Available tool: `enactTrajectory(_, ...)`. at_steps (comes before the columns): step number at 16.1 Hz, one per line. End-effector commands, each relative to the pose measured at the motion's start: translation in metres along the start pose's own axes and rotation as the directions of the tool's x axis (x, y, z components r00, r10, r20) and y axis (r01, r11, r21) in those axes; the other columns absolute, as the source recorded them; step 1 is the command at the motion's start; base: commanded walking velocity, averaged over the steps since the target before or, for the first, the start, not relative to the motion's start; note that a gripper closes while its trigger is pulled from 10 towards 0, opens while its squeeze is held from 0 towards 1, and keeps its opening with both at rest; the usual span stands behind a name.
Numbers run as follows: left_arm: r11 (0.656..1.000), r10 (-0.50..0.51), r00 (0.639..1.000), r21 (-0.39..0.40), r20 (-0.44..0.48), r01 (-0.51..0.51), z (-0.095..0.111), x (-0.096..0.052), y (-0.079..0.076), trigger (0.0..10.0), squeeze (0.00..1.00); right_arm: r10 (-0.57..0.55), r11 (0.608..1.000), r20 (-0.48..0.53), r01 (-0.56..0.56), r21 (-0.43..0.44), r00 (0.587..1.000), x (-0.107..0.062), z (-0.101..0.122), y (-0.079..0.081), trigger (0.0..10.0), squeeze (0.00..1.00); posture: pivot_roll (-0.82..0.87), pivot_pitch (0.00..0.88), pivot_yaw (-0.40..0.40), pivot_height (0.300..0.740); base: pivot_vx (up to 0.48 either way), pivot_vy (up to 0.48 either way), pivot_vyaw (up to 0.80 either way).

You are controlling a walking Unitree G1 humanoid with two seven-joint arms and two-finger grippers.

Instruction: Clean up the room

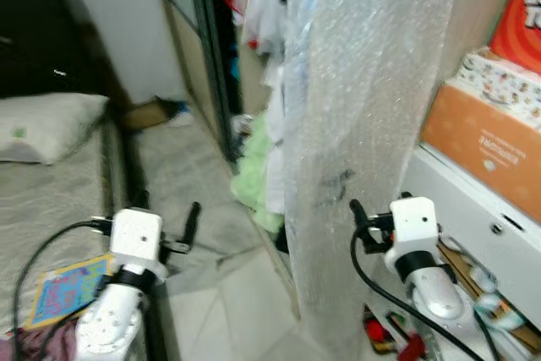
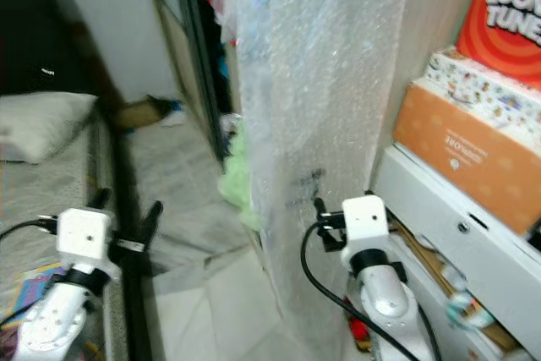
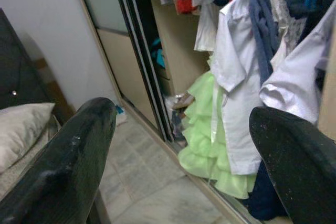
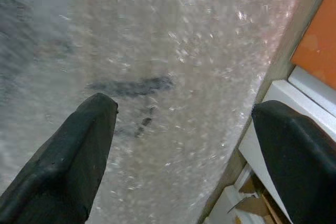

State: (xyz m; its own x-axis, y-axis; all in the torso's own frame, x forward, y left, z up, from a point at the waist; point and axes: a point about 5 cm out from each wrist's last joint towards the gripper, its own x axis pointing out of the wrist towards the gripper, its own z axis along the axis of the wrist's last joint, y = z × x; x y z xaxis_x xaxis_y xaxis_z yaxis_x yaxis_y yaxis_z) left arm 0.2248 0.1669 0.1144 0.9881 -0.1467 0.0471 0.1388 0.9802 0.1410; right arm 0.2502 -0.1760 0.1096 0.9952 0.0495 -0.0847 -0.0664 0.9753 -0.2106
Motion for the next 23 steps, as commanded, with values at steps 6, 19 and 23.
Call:
enactTrajectory(6, 1.000, -0.003, 1.000, 0.025, -0.003, 0.003, 0.000, 0.002, 0.004, 10.0, 0.00, 0.003, 1.000, 0.011, -0.003, 0.006, 1.000, 0.003, 0.002, 0.002, 10.0, 0.00, -0.02, 0.000, 0.015, 0.740, 0.000, 0.000, 0.80)
enactTrajectory(19, 0.999, -0.020, 1.000, 0.031, 0.001, 0.020, -0.001, 0.003, 0.000, 10.0, 0.00, -0.004, 1.000, 0.002, 0.004, -0.011, 1.000, -0.001, -0.002, -0.002, 10.0, 0.00, -0.02, 0.000, 0.005, 0.740, 0.000, 0.000, 0.49)
enactTrajectory(23, 0.999, -0.025, 1.000, 0.033, 0.006, 0.025, 0.000, 0.002, 0.001, 10.0, 0.00, -0.112, 0.991, -0.085, 0.105, -0.082, 0.990, -0.049, -0.022, -0.025, 10.0, 0.00, -0.02, 0.000, 0.002, 0.740, 0.000, 0.000, 0.00)
